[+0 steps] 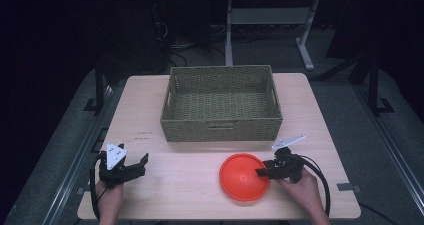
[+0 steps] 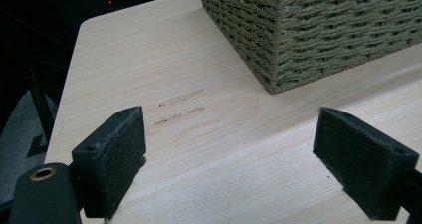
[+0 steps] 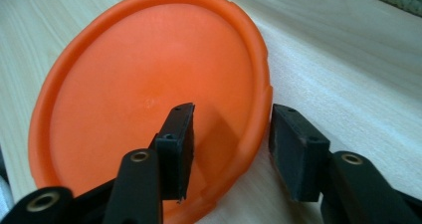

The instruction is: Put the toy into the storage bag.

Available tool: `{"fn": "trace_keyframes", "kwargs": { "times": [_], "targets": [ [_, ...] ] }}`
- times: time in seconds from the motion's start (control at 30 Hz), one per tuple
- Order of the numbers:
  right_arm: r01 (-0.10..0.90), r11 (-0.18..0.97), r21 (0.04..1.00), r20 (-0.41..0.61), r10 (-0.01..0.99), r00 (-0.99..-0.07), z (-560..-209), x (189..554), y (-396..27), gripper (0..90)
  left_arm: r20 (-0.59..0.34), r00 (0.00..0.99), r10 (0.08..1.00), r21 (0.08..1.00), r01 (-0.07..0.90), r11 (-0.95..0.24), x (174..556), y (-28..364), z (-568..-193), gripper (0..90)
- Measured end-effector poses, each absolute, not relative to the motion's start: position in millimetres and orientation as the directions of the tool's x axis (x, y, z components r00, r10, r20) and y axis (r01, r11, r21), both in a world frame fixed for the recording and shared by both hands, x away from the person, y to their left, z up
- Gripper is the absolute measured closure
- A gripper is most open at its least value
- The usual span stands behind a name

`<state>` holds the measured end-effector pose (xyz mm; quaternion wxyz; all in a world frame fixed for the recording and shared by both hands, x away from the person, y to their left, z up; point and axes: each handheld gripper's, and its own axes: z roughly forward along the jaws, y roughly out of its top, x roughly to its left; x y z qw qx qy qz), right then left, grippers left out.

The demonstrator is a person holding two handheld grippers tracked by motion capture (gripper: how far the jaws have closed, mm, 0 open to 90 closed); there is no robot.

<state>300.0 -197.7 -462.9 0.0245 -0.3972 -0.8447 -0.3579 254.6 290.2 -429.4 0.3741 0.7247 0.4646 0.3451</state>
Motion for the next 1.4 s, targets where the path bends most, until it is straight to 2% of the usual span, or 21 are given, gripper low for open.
{"fn": "trace_keyframes", "kwargs": {
  "times": [0.4,0.6,0.73,0.87,1.4],
  "targets": [
    [0.682,0.434,0.589,0.302,0.664,-0.684,-463,298,-196,60.4,0.159,0.333,0.929,0.864,0.408,-0.294,254,289,-430,12.8],
    [0.677,0.404,0.615,0.314,0.662,-0.681,-457,296,-201,71.0,0.158,0.341,0.927,0.865,0.404,-0.296,254,289,-430,12.8],
    [0.669,0.379,0.639,0.324,0.656,-0.681,-453,294,-203,74.9,0.162,0.339,0.927,0.868,0.398,-0.298,254,290,-429,12.8],
    [0.653,0.332,0.68,0.367,0.618,-0.696,-447,293,-208,80.9,0.165,0.34,0.926,0.865,0.4,-0.301,254,290,-429,12.8],
    [0.6,0.312,0.737,0.336,0.602,-0.725,-421,286,-207,82.1,0.166,0.336,0.927,0.868,0.396,-0.299,253,290,-429,12.8]
  ]
}}
